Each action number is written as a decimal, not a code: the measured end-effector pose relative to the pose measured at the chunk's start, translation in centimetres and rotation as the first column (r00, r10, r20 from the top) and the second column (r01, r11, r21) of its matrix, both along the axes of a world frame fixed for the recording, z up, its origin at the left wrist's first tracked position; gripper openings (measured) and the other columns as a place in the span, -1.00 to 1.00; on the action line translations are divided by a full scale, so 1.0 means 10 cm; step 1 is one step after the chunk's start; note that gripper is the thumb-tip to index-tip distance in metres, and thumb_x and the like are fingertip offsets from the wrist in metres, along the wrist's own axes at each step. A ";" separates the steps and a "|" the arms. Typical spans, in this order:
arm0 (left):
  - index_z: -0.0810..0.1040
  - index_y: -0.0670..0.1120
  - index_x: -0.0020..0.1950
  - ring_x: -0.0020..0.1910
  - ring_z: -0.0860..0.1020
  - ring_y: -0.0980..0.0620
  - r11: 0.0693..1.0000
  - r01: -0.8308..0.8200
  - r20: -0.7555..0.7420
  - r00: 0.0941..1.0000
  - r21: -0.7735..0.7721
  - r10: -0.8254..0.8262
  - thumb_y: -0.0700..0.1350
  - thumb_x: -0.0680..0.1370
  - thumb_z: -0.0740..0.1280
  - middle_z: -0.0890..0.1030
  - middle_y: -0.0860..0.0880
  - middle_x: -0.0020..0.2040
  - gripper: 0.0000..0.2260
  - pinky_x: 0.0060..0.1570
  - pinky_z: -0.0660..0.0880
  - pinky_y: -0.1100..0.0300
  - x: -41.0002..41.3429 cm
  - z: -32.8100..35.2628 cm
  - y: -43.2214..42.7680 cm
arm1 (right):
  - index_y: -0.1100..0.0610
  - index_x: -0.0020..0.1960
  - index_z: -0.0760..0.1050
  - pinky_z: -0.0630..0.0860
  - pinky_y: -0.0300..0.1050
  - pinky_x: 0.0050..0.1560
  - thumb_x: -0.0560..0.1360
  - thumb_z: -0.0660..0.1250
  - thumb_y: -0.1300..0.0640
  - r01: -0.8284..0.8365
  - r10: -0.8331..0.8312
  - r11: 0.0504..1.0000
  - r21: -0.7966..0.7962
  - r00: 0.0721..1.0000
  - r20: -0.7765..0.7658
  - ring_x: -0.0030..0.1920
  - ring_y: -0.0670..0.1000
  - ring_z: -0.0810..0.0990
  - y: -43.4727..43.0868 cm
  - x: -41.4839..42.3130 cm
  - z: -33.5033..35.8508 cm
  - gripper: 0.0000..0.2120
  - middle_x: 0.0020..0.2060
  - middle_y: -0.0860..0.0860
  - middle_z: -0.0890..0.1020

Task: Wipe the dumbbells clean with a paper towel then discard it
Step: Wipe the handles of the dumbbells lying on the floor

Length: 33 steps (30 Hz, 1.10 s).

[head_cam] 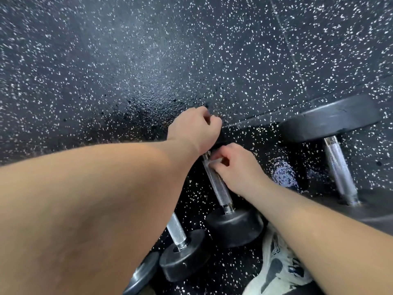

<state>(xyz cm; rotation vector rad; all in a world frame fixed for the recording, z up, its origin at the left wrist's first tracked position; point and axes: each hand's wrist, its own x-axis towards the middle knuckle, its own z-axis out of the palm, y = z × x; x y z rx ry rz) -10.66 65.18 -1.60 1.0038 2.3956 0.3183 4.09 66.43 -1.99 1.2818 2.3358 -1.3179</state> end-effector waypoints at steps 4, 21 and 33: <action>0.54 0.04 -0.10 -0.12 0.48 -0.08 1.000 -0.012 0.005 1.000 0.007 0.012 0.12 0.53 0.16 0.57 0.06 -0.11 -0.76 -0.16 0.36 0.11 0.00 -0.02 0.00 | -0.06 -0.04 0.62 0.26 -0.23 -0.11 0.54 0.39 0.10 0.004 -0.004 1.000 0.021 1.000 -0.021 -0.05 -0.07 0.46 0.03 -0.06 -0.07 -0.93 -0.11 -0.13 0.49; 0.50 0.02 -0.19 -0.16 0.51 -0.07 0.999 -0.038 0.026 0.999 0.030 0.038 0.14 0.50 0.18 0.56 0.08 -0.21 -0.76 -0.21 0.37 0.12 0.00 -0.03 -0.01 | -0.22 -0.27 0.63 0.55 -0.16 0.08 0.36 0.57 -0.08 -0.345 0.396 0.870 -0.352 0.915 0.083 -0.09 -0.21 0.60 0.09 0.58 -0.02 -0.87 -0.15 -0.21 0.66; 0.44 0.05 -0.25 -0.16 0.50 -0.05 0.997 -0.027 0.028 0.999 0.066 0.026 0.14 0.49 0.16 0.53 0.10 -0.22 -0.77 -0.22 0.38 0.13 -0.04 -0.07 -0.08 | 0.07 -0.08 0.61 0.65 -0.04 0.05 0.52 0.47 0.07 0.317 -0.364 0.776 -0.545 0.931 0.023 -0.18 -0.01 0.67 0.24 0.16 -0.04 -0.92 -0.23 0.06 0.73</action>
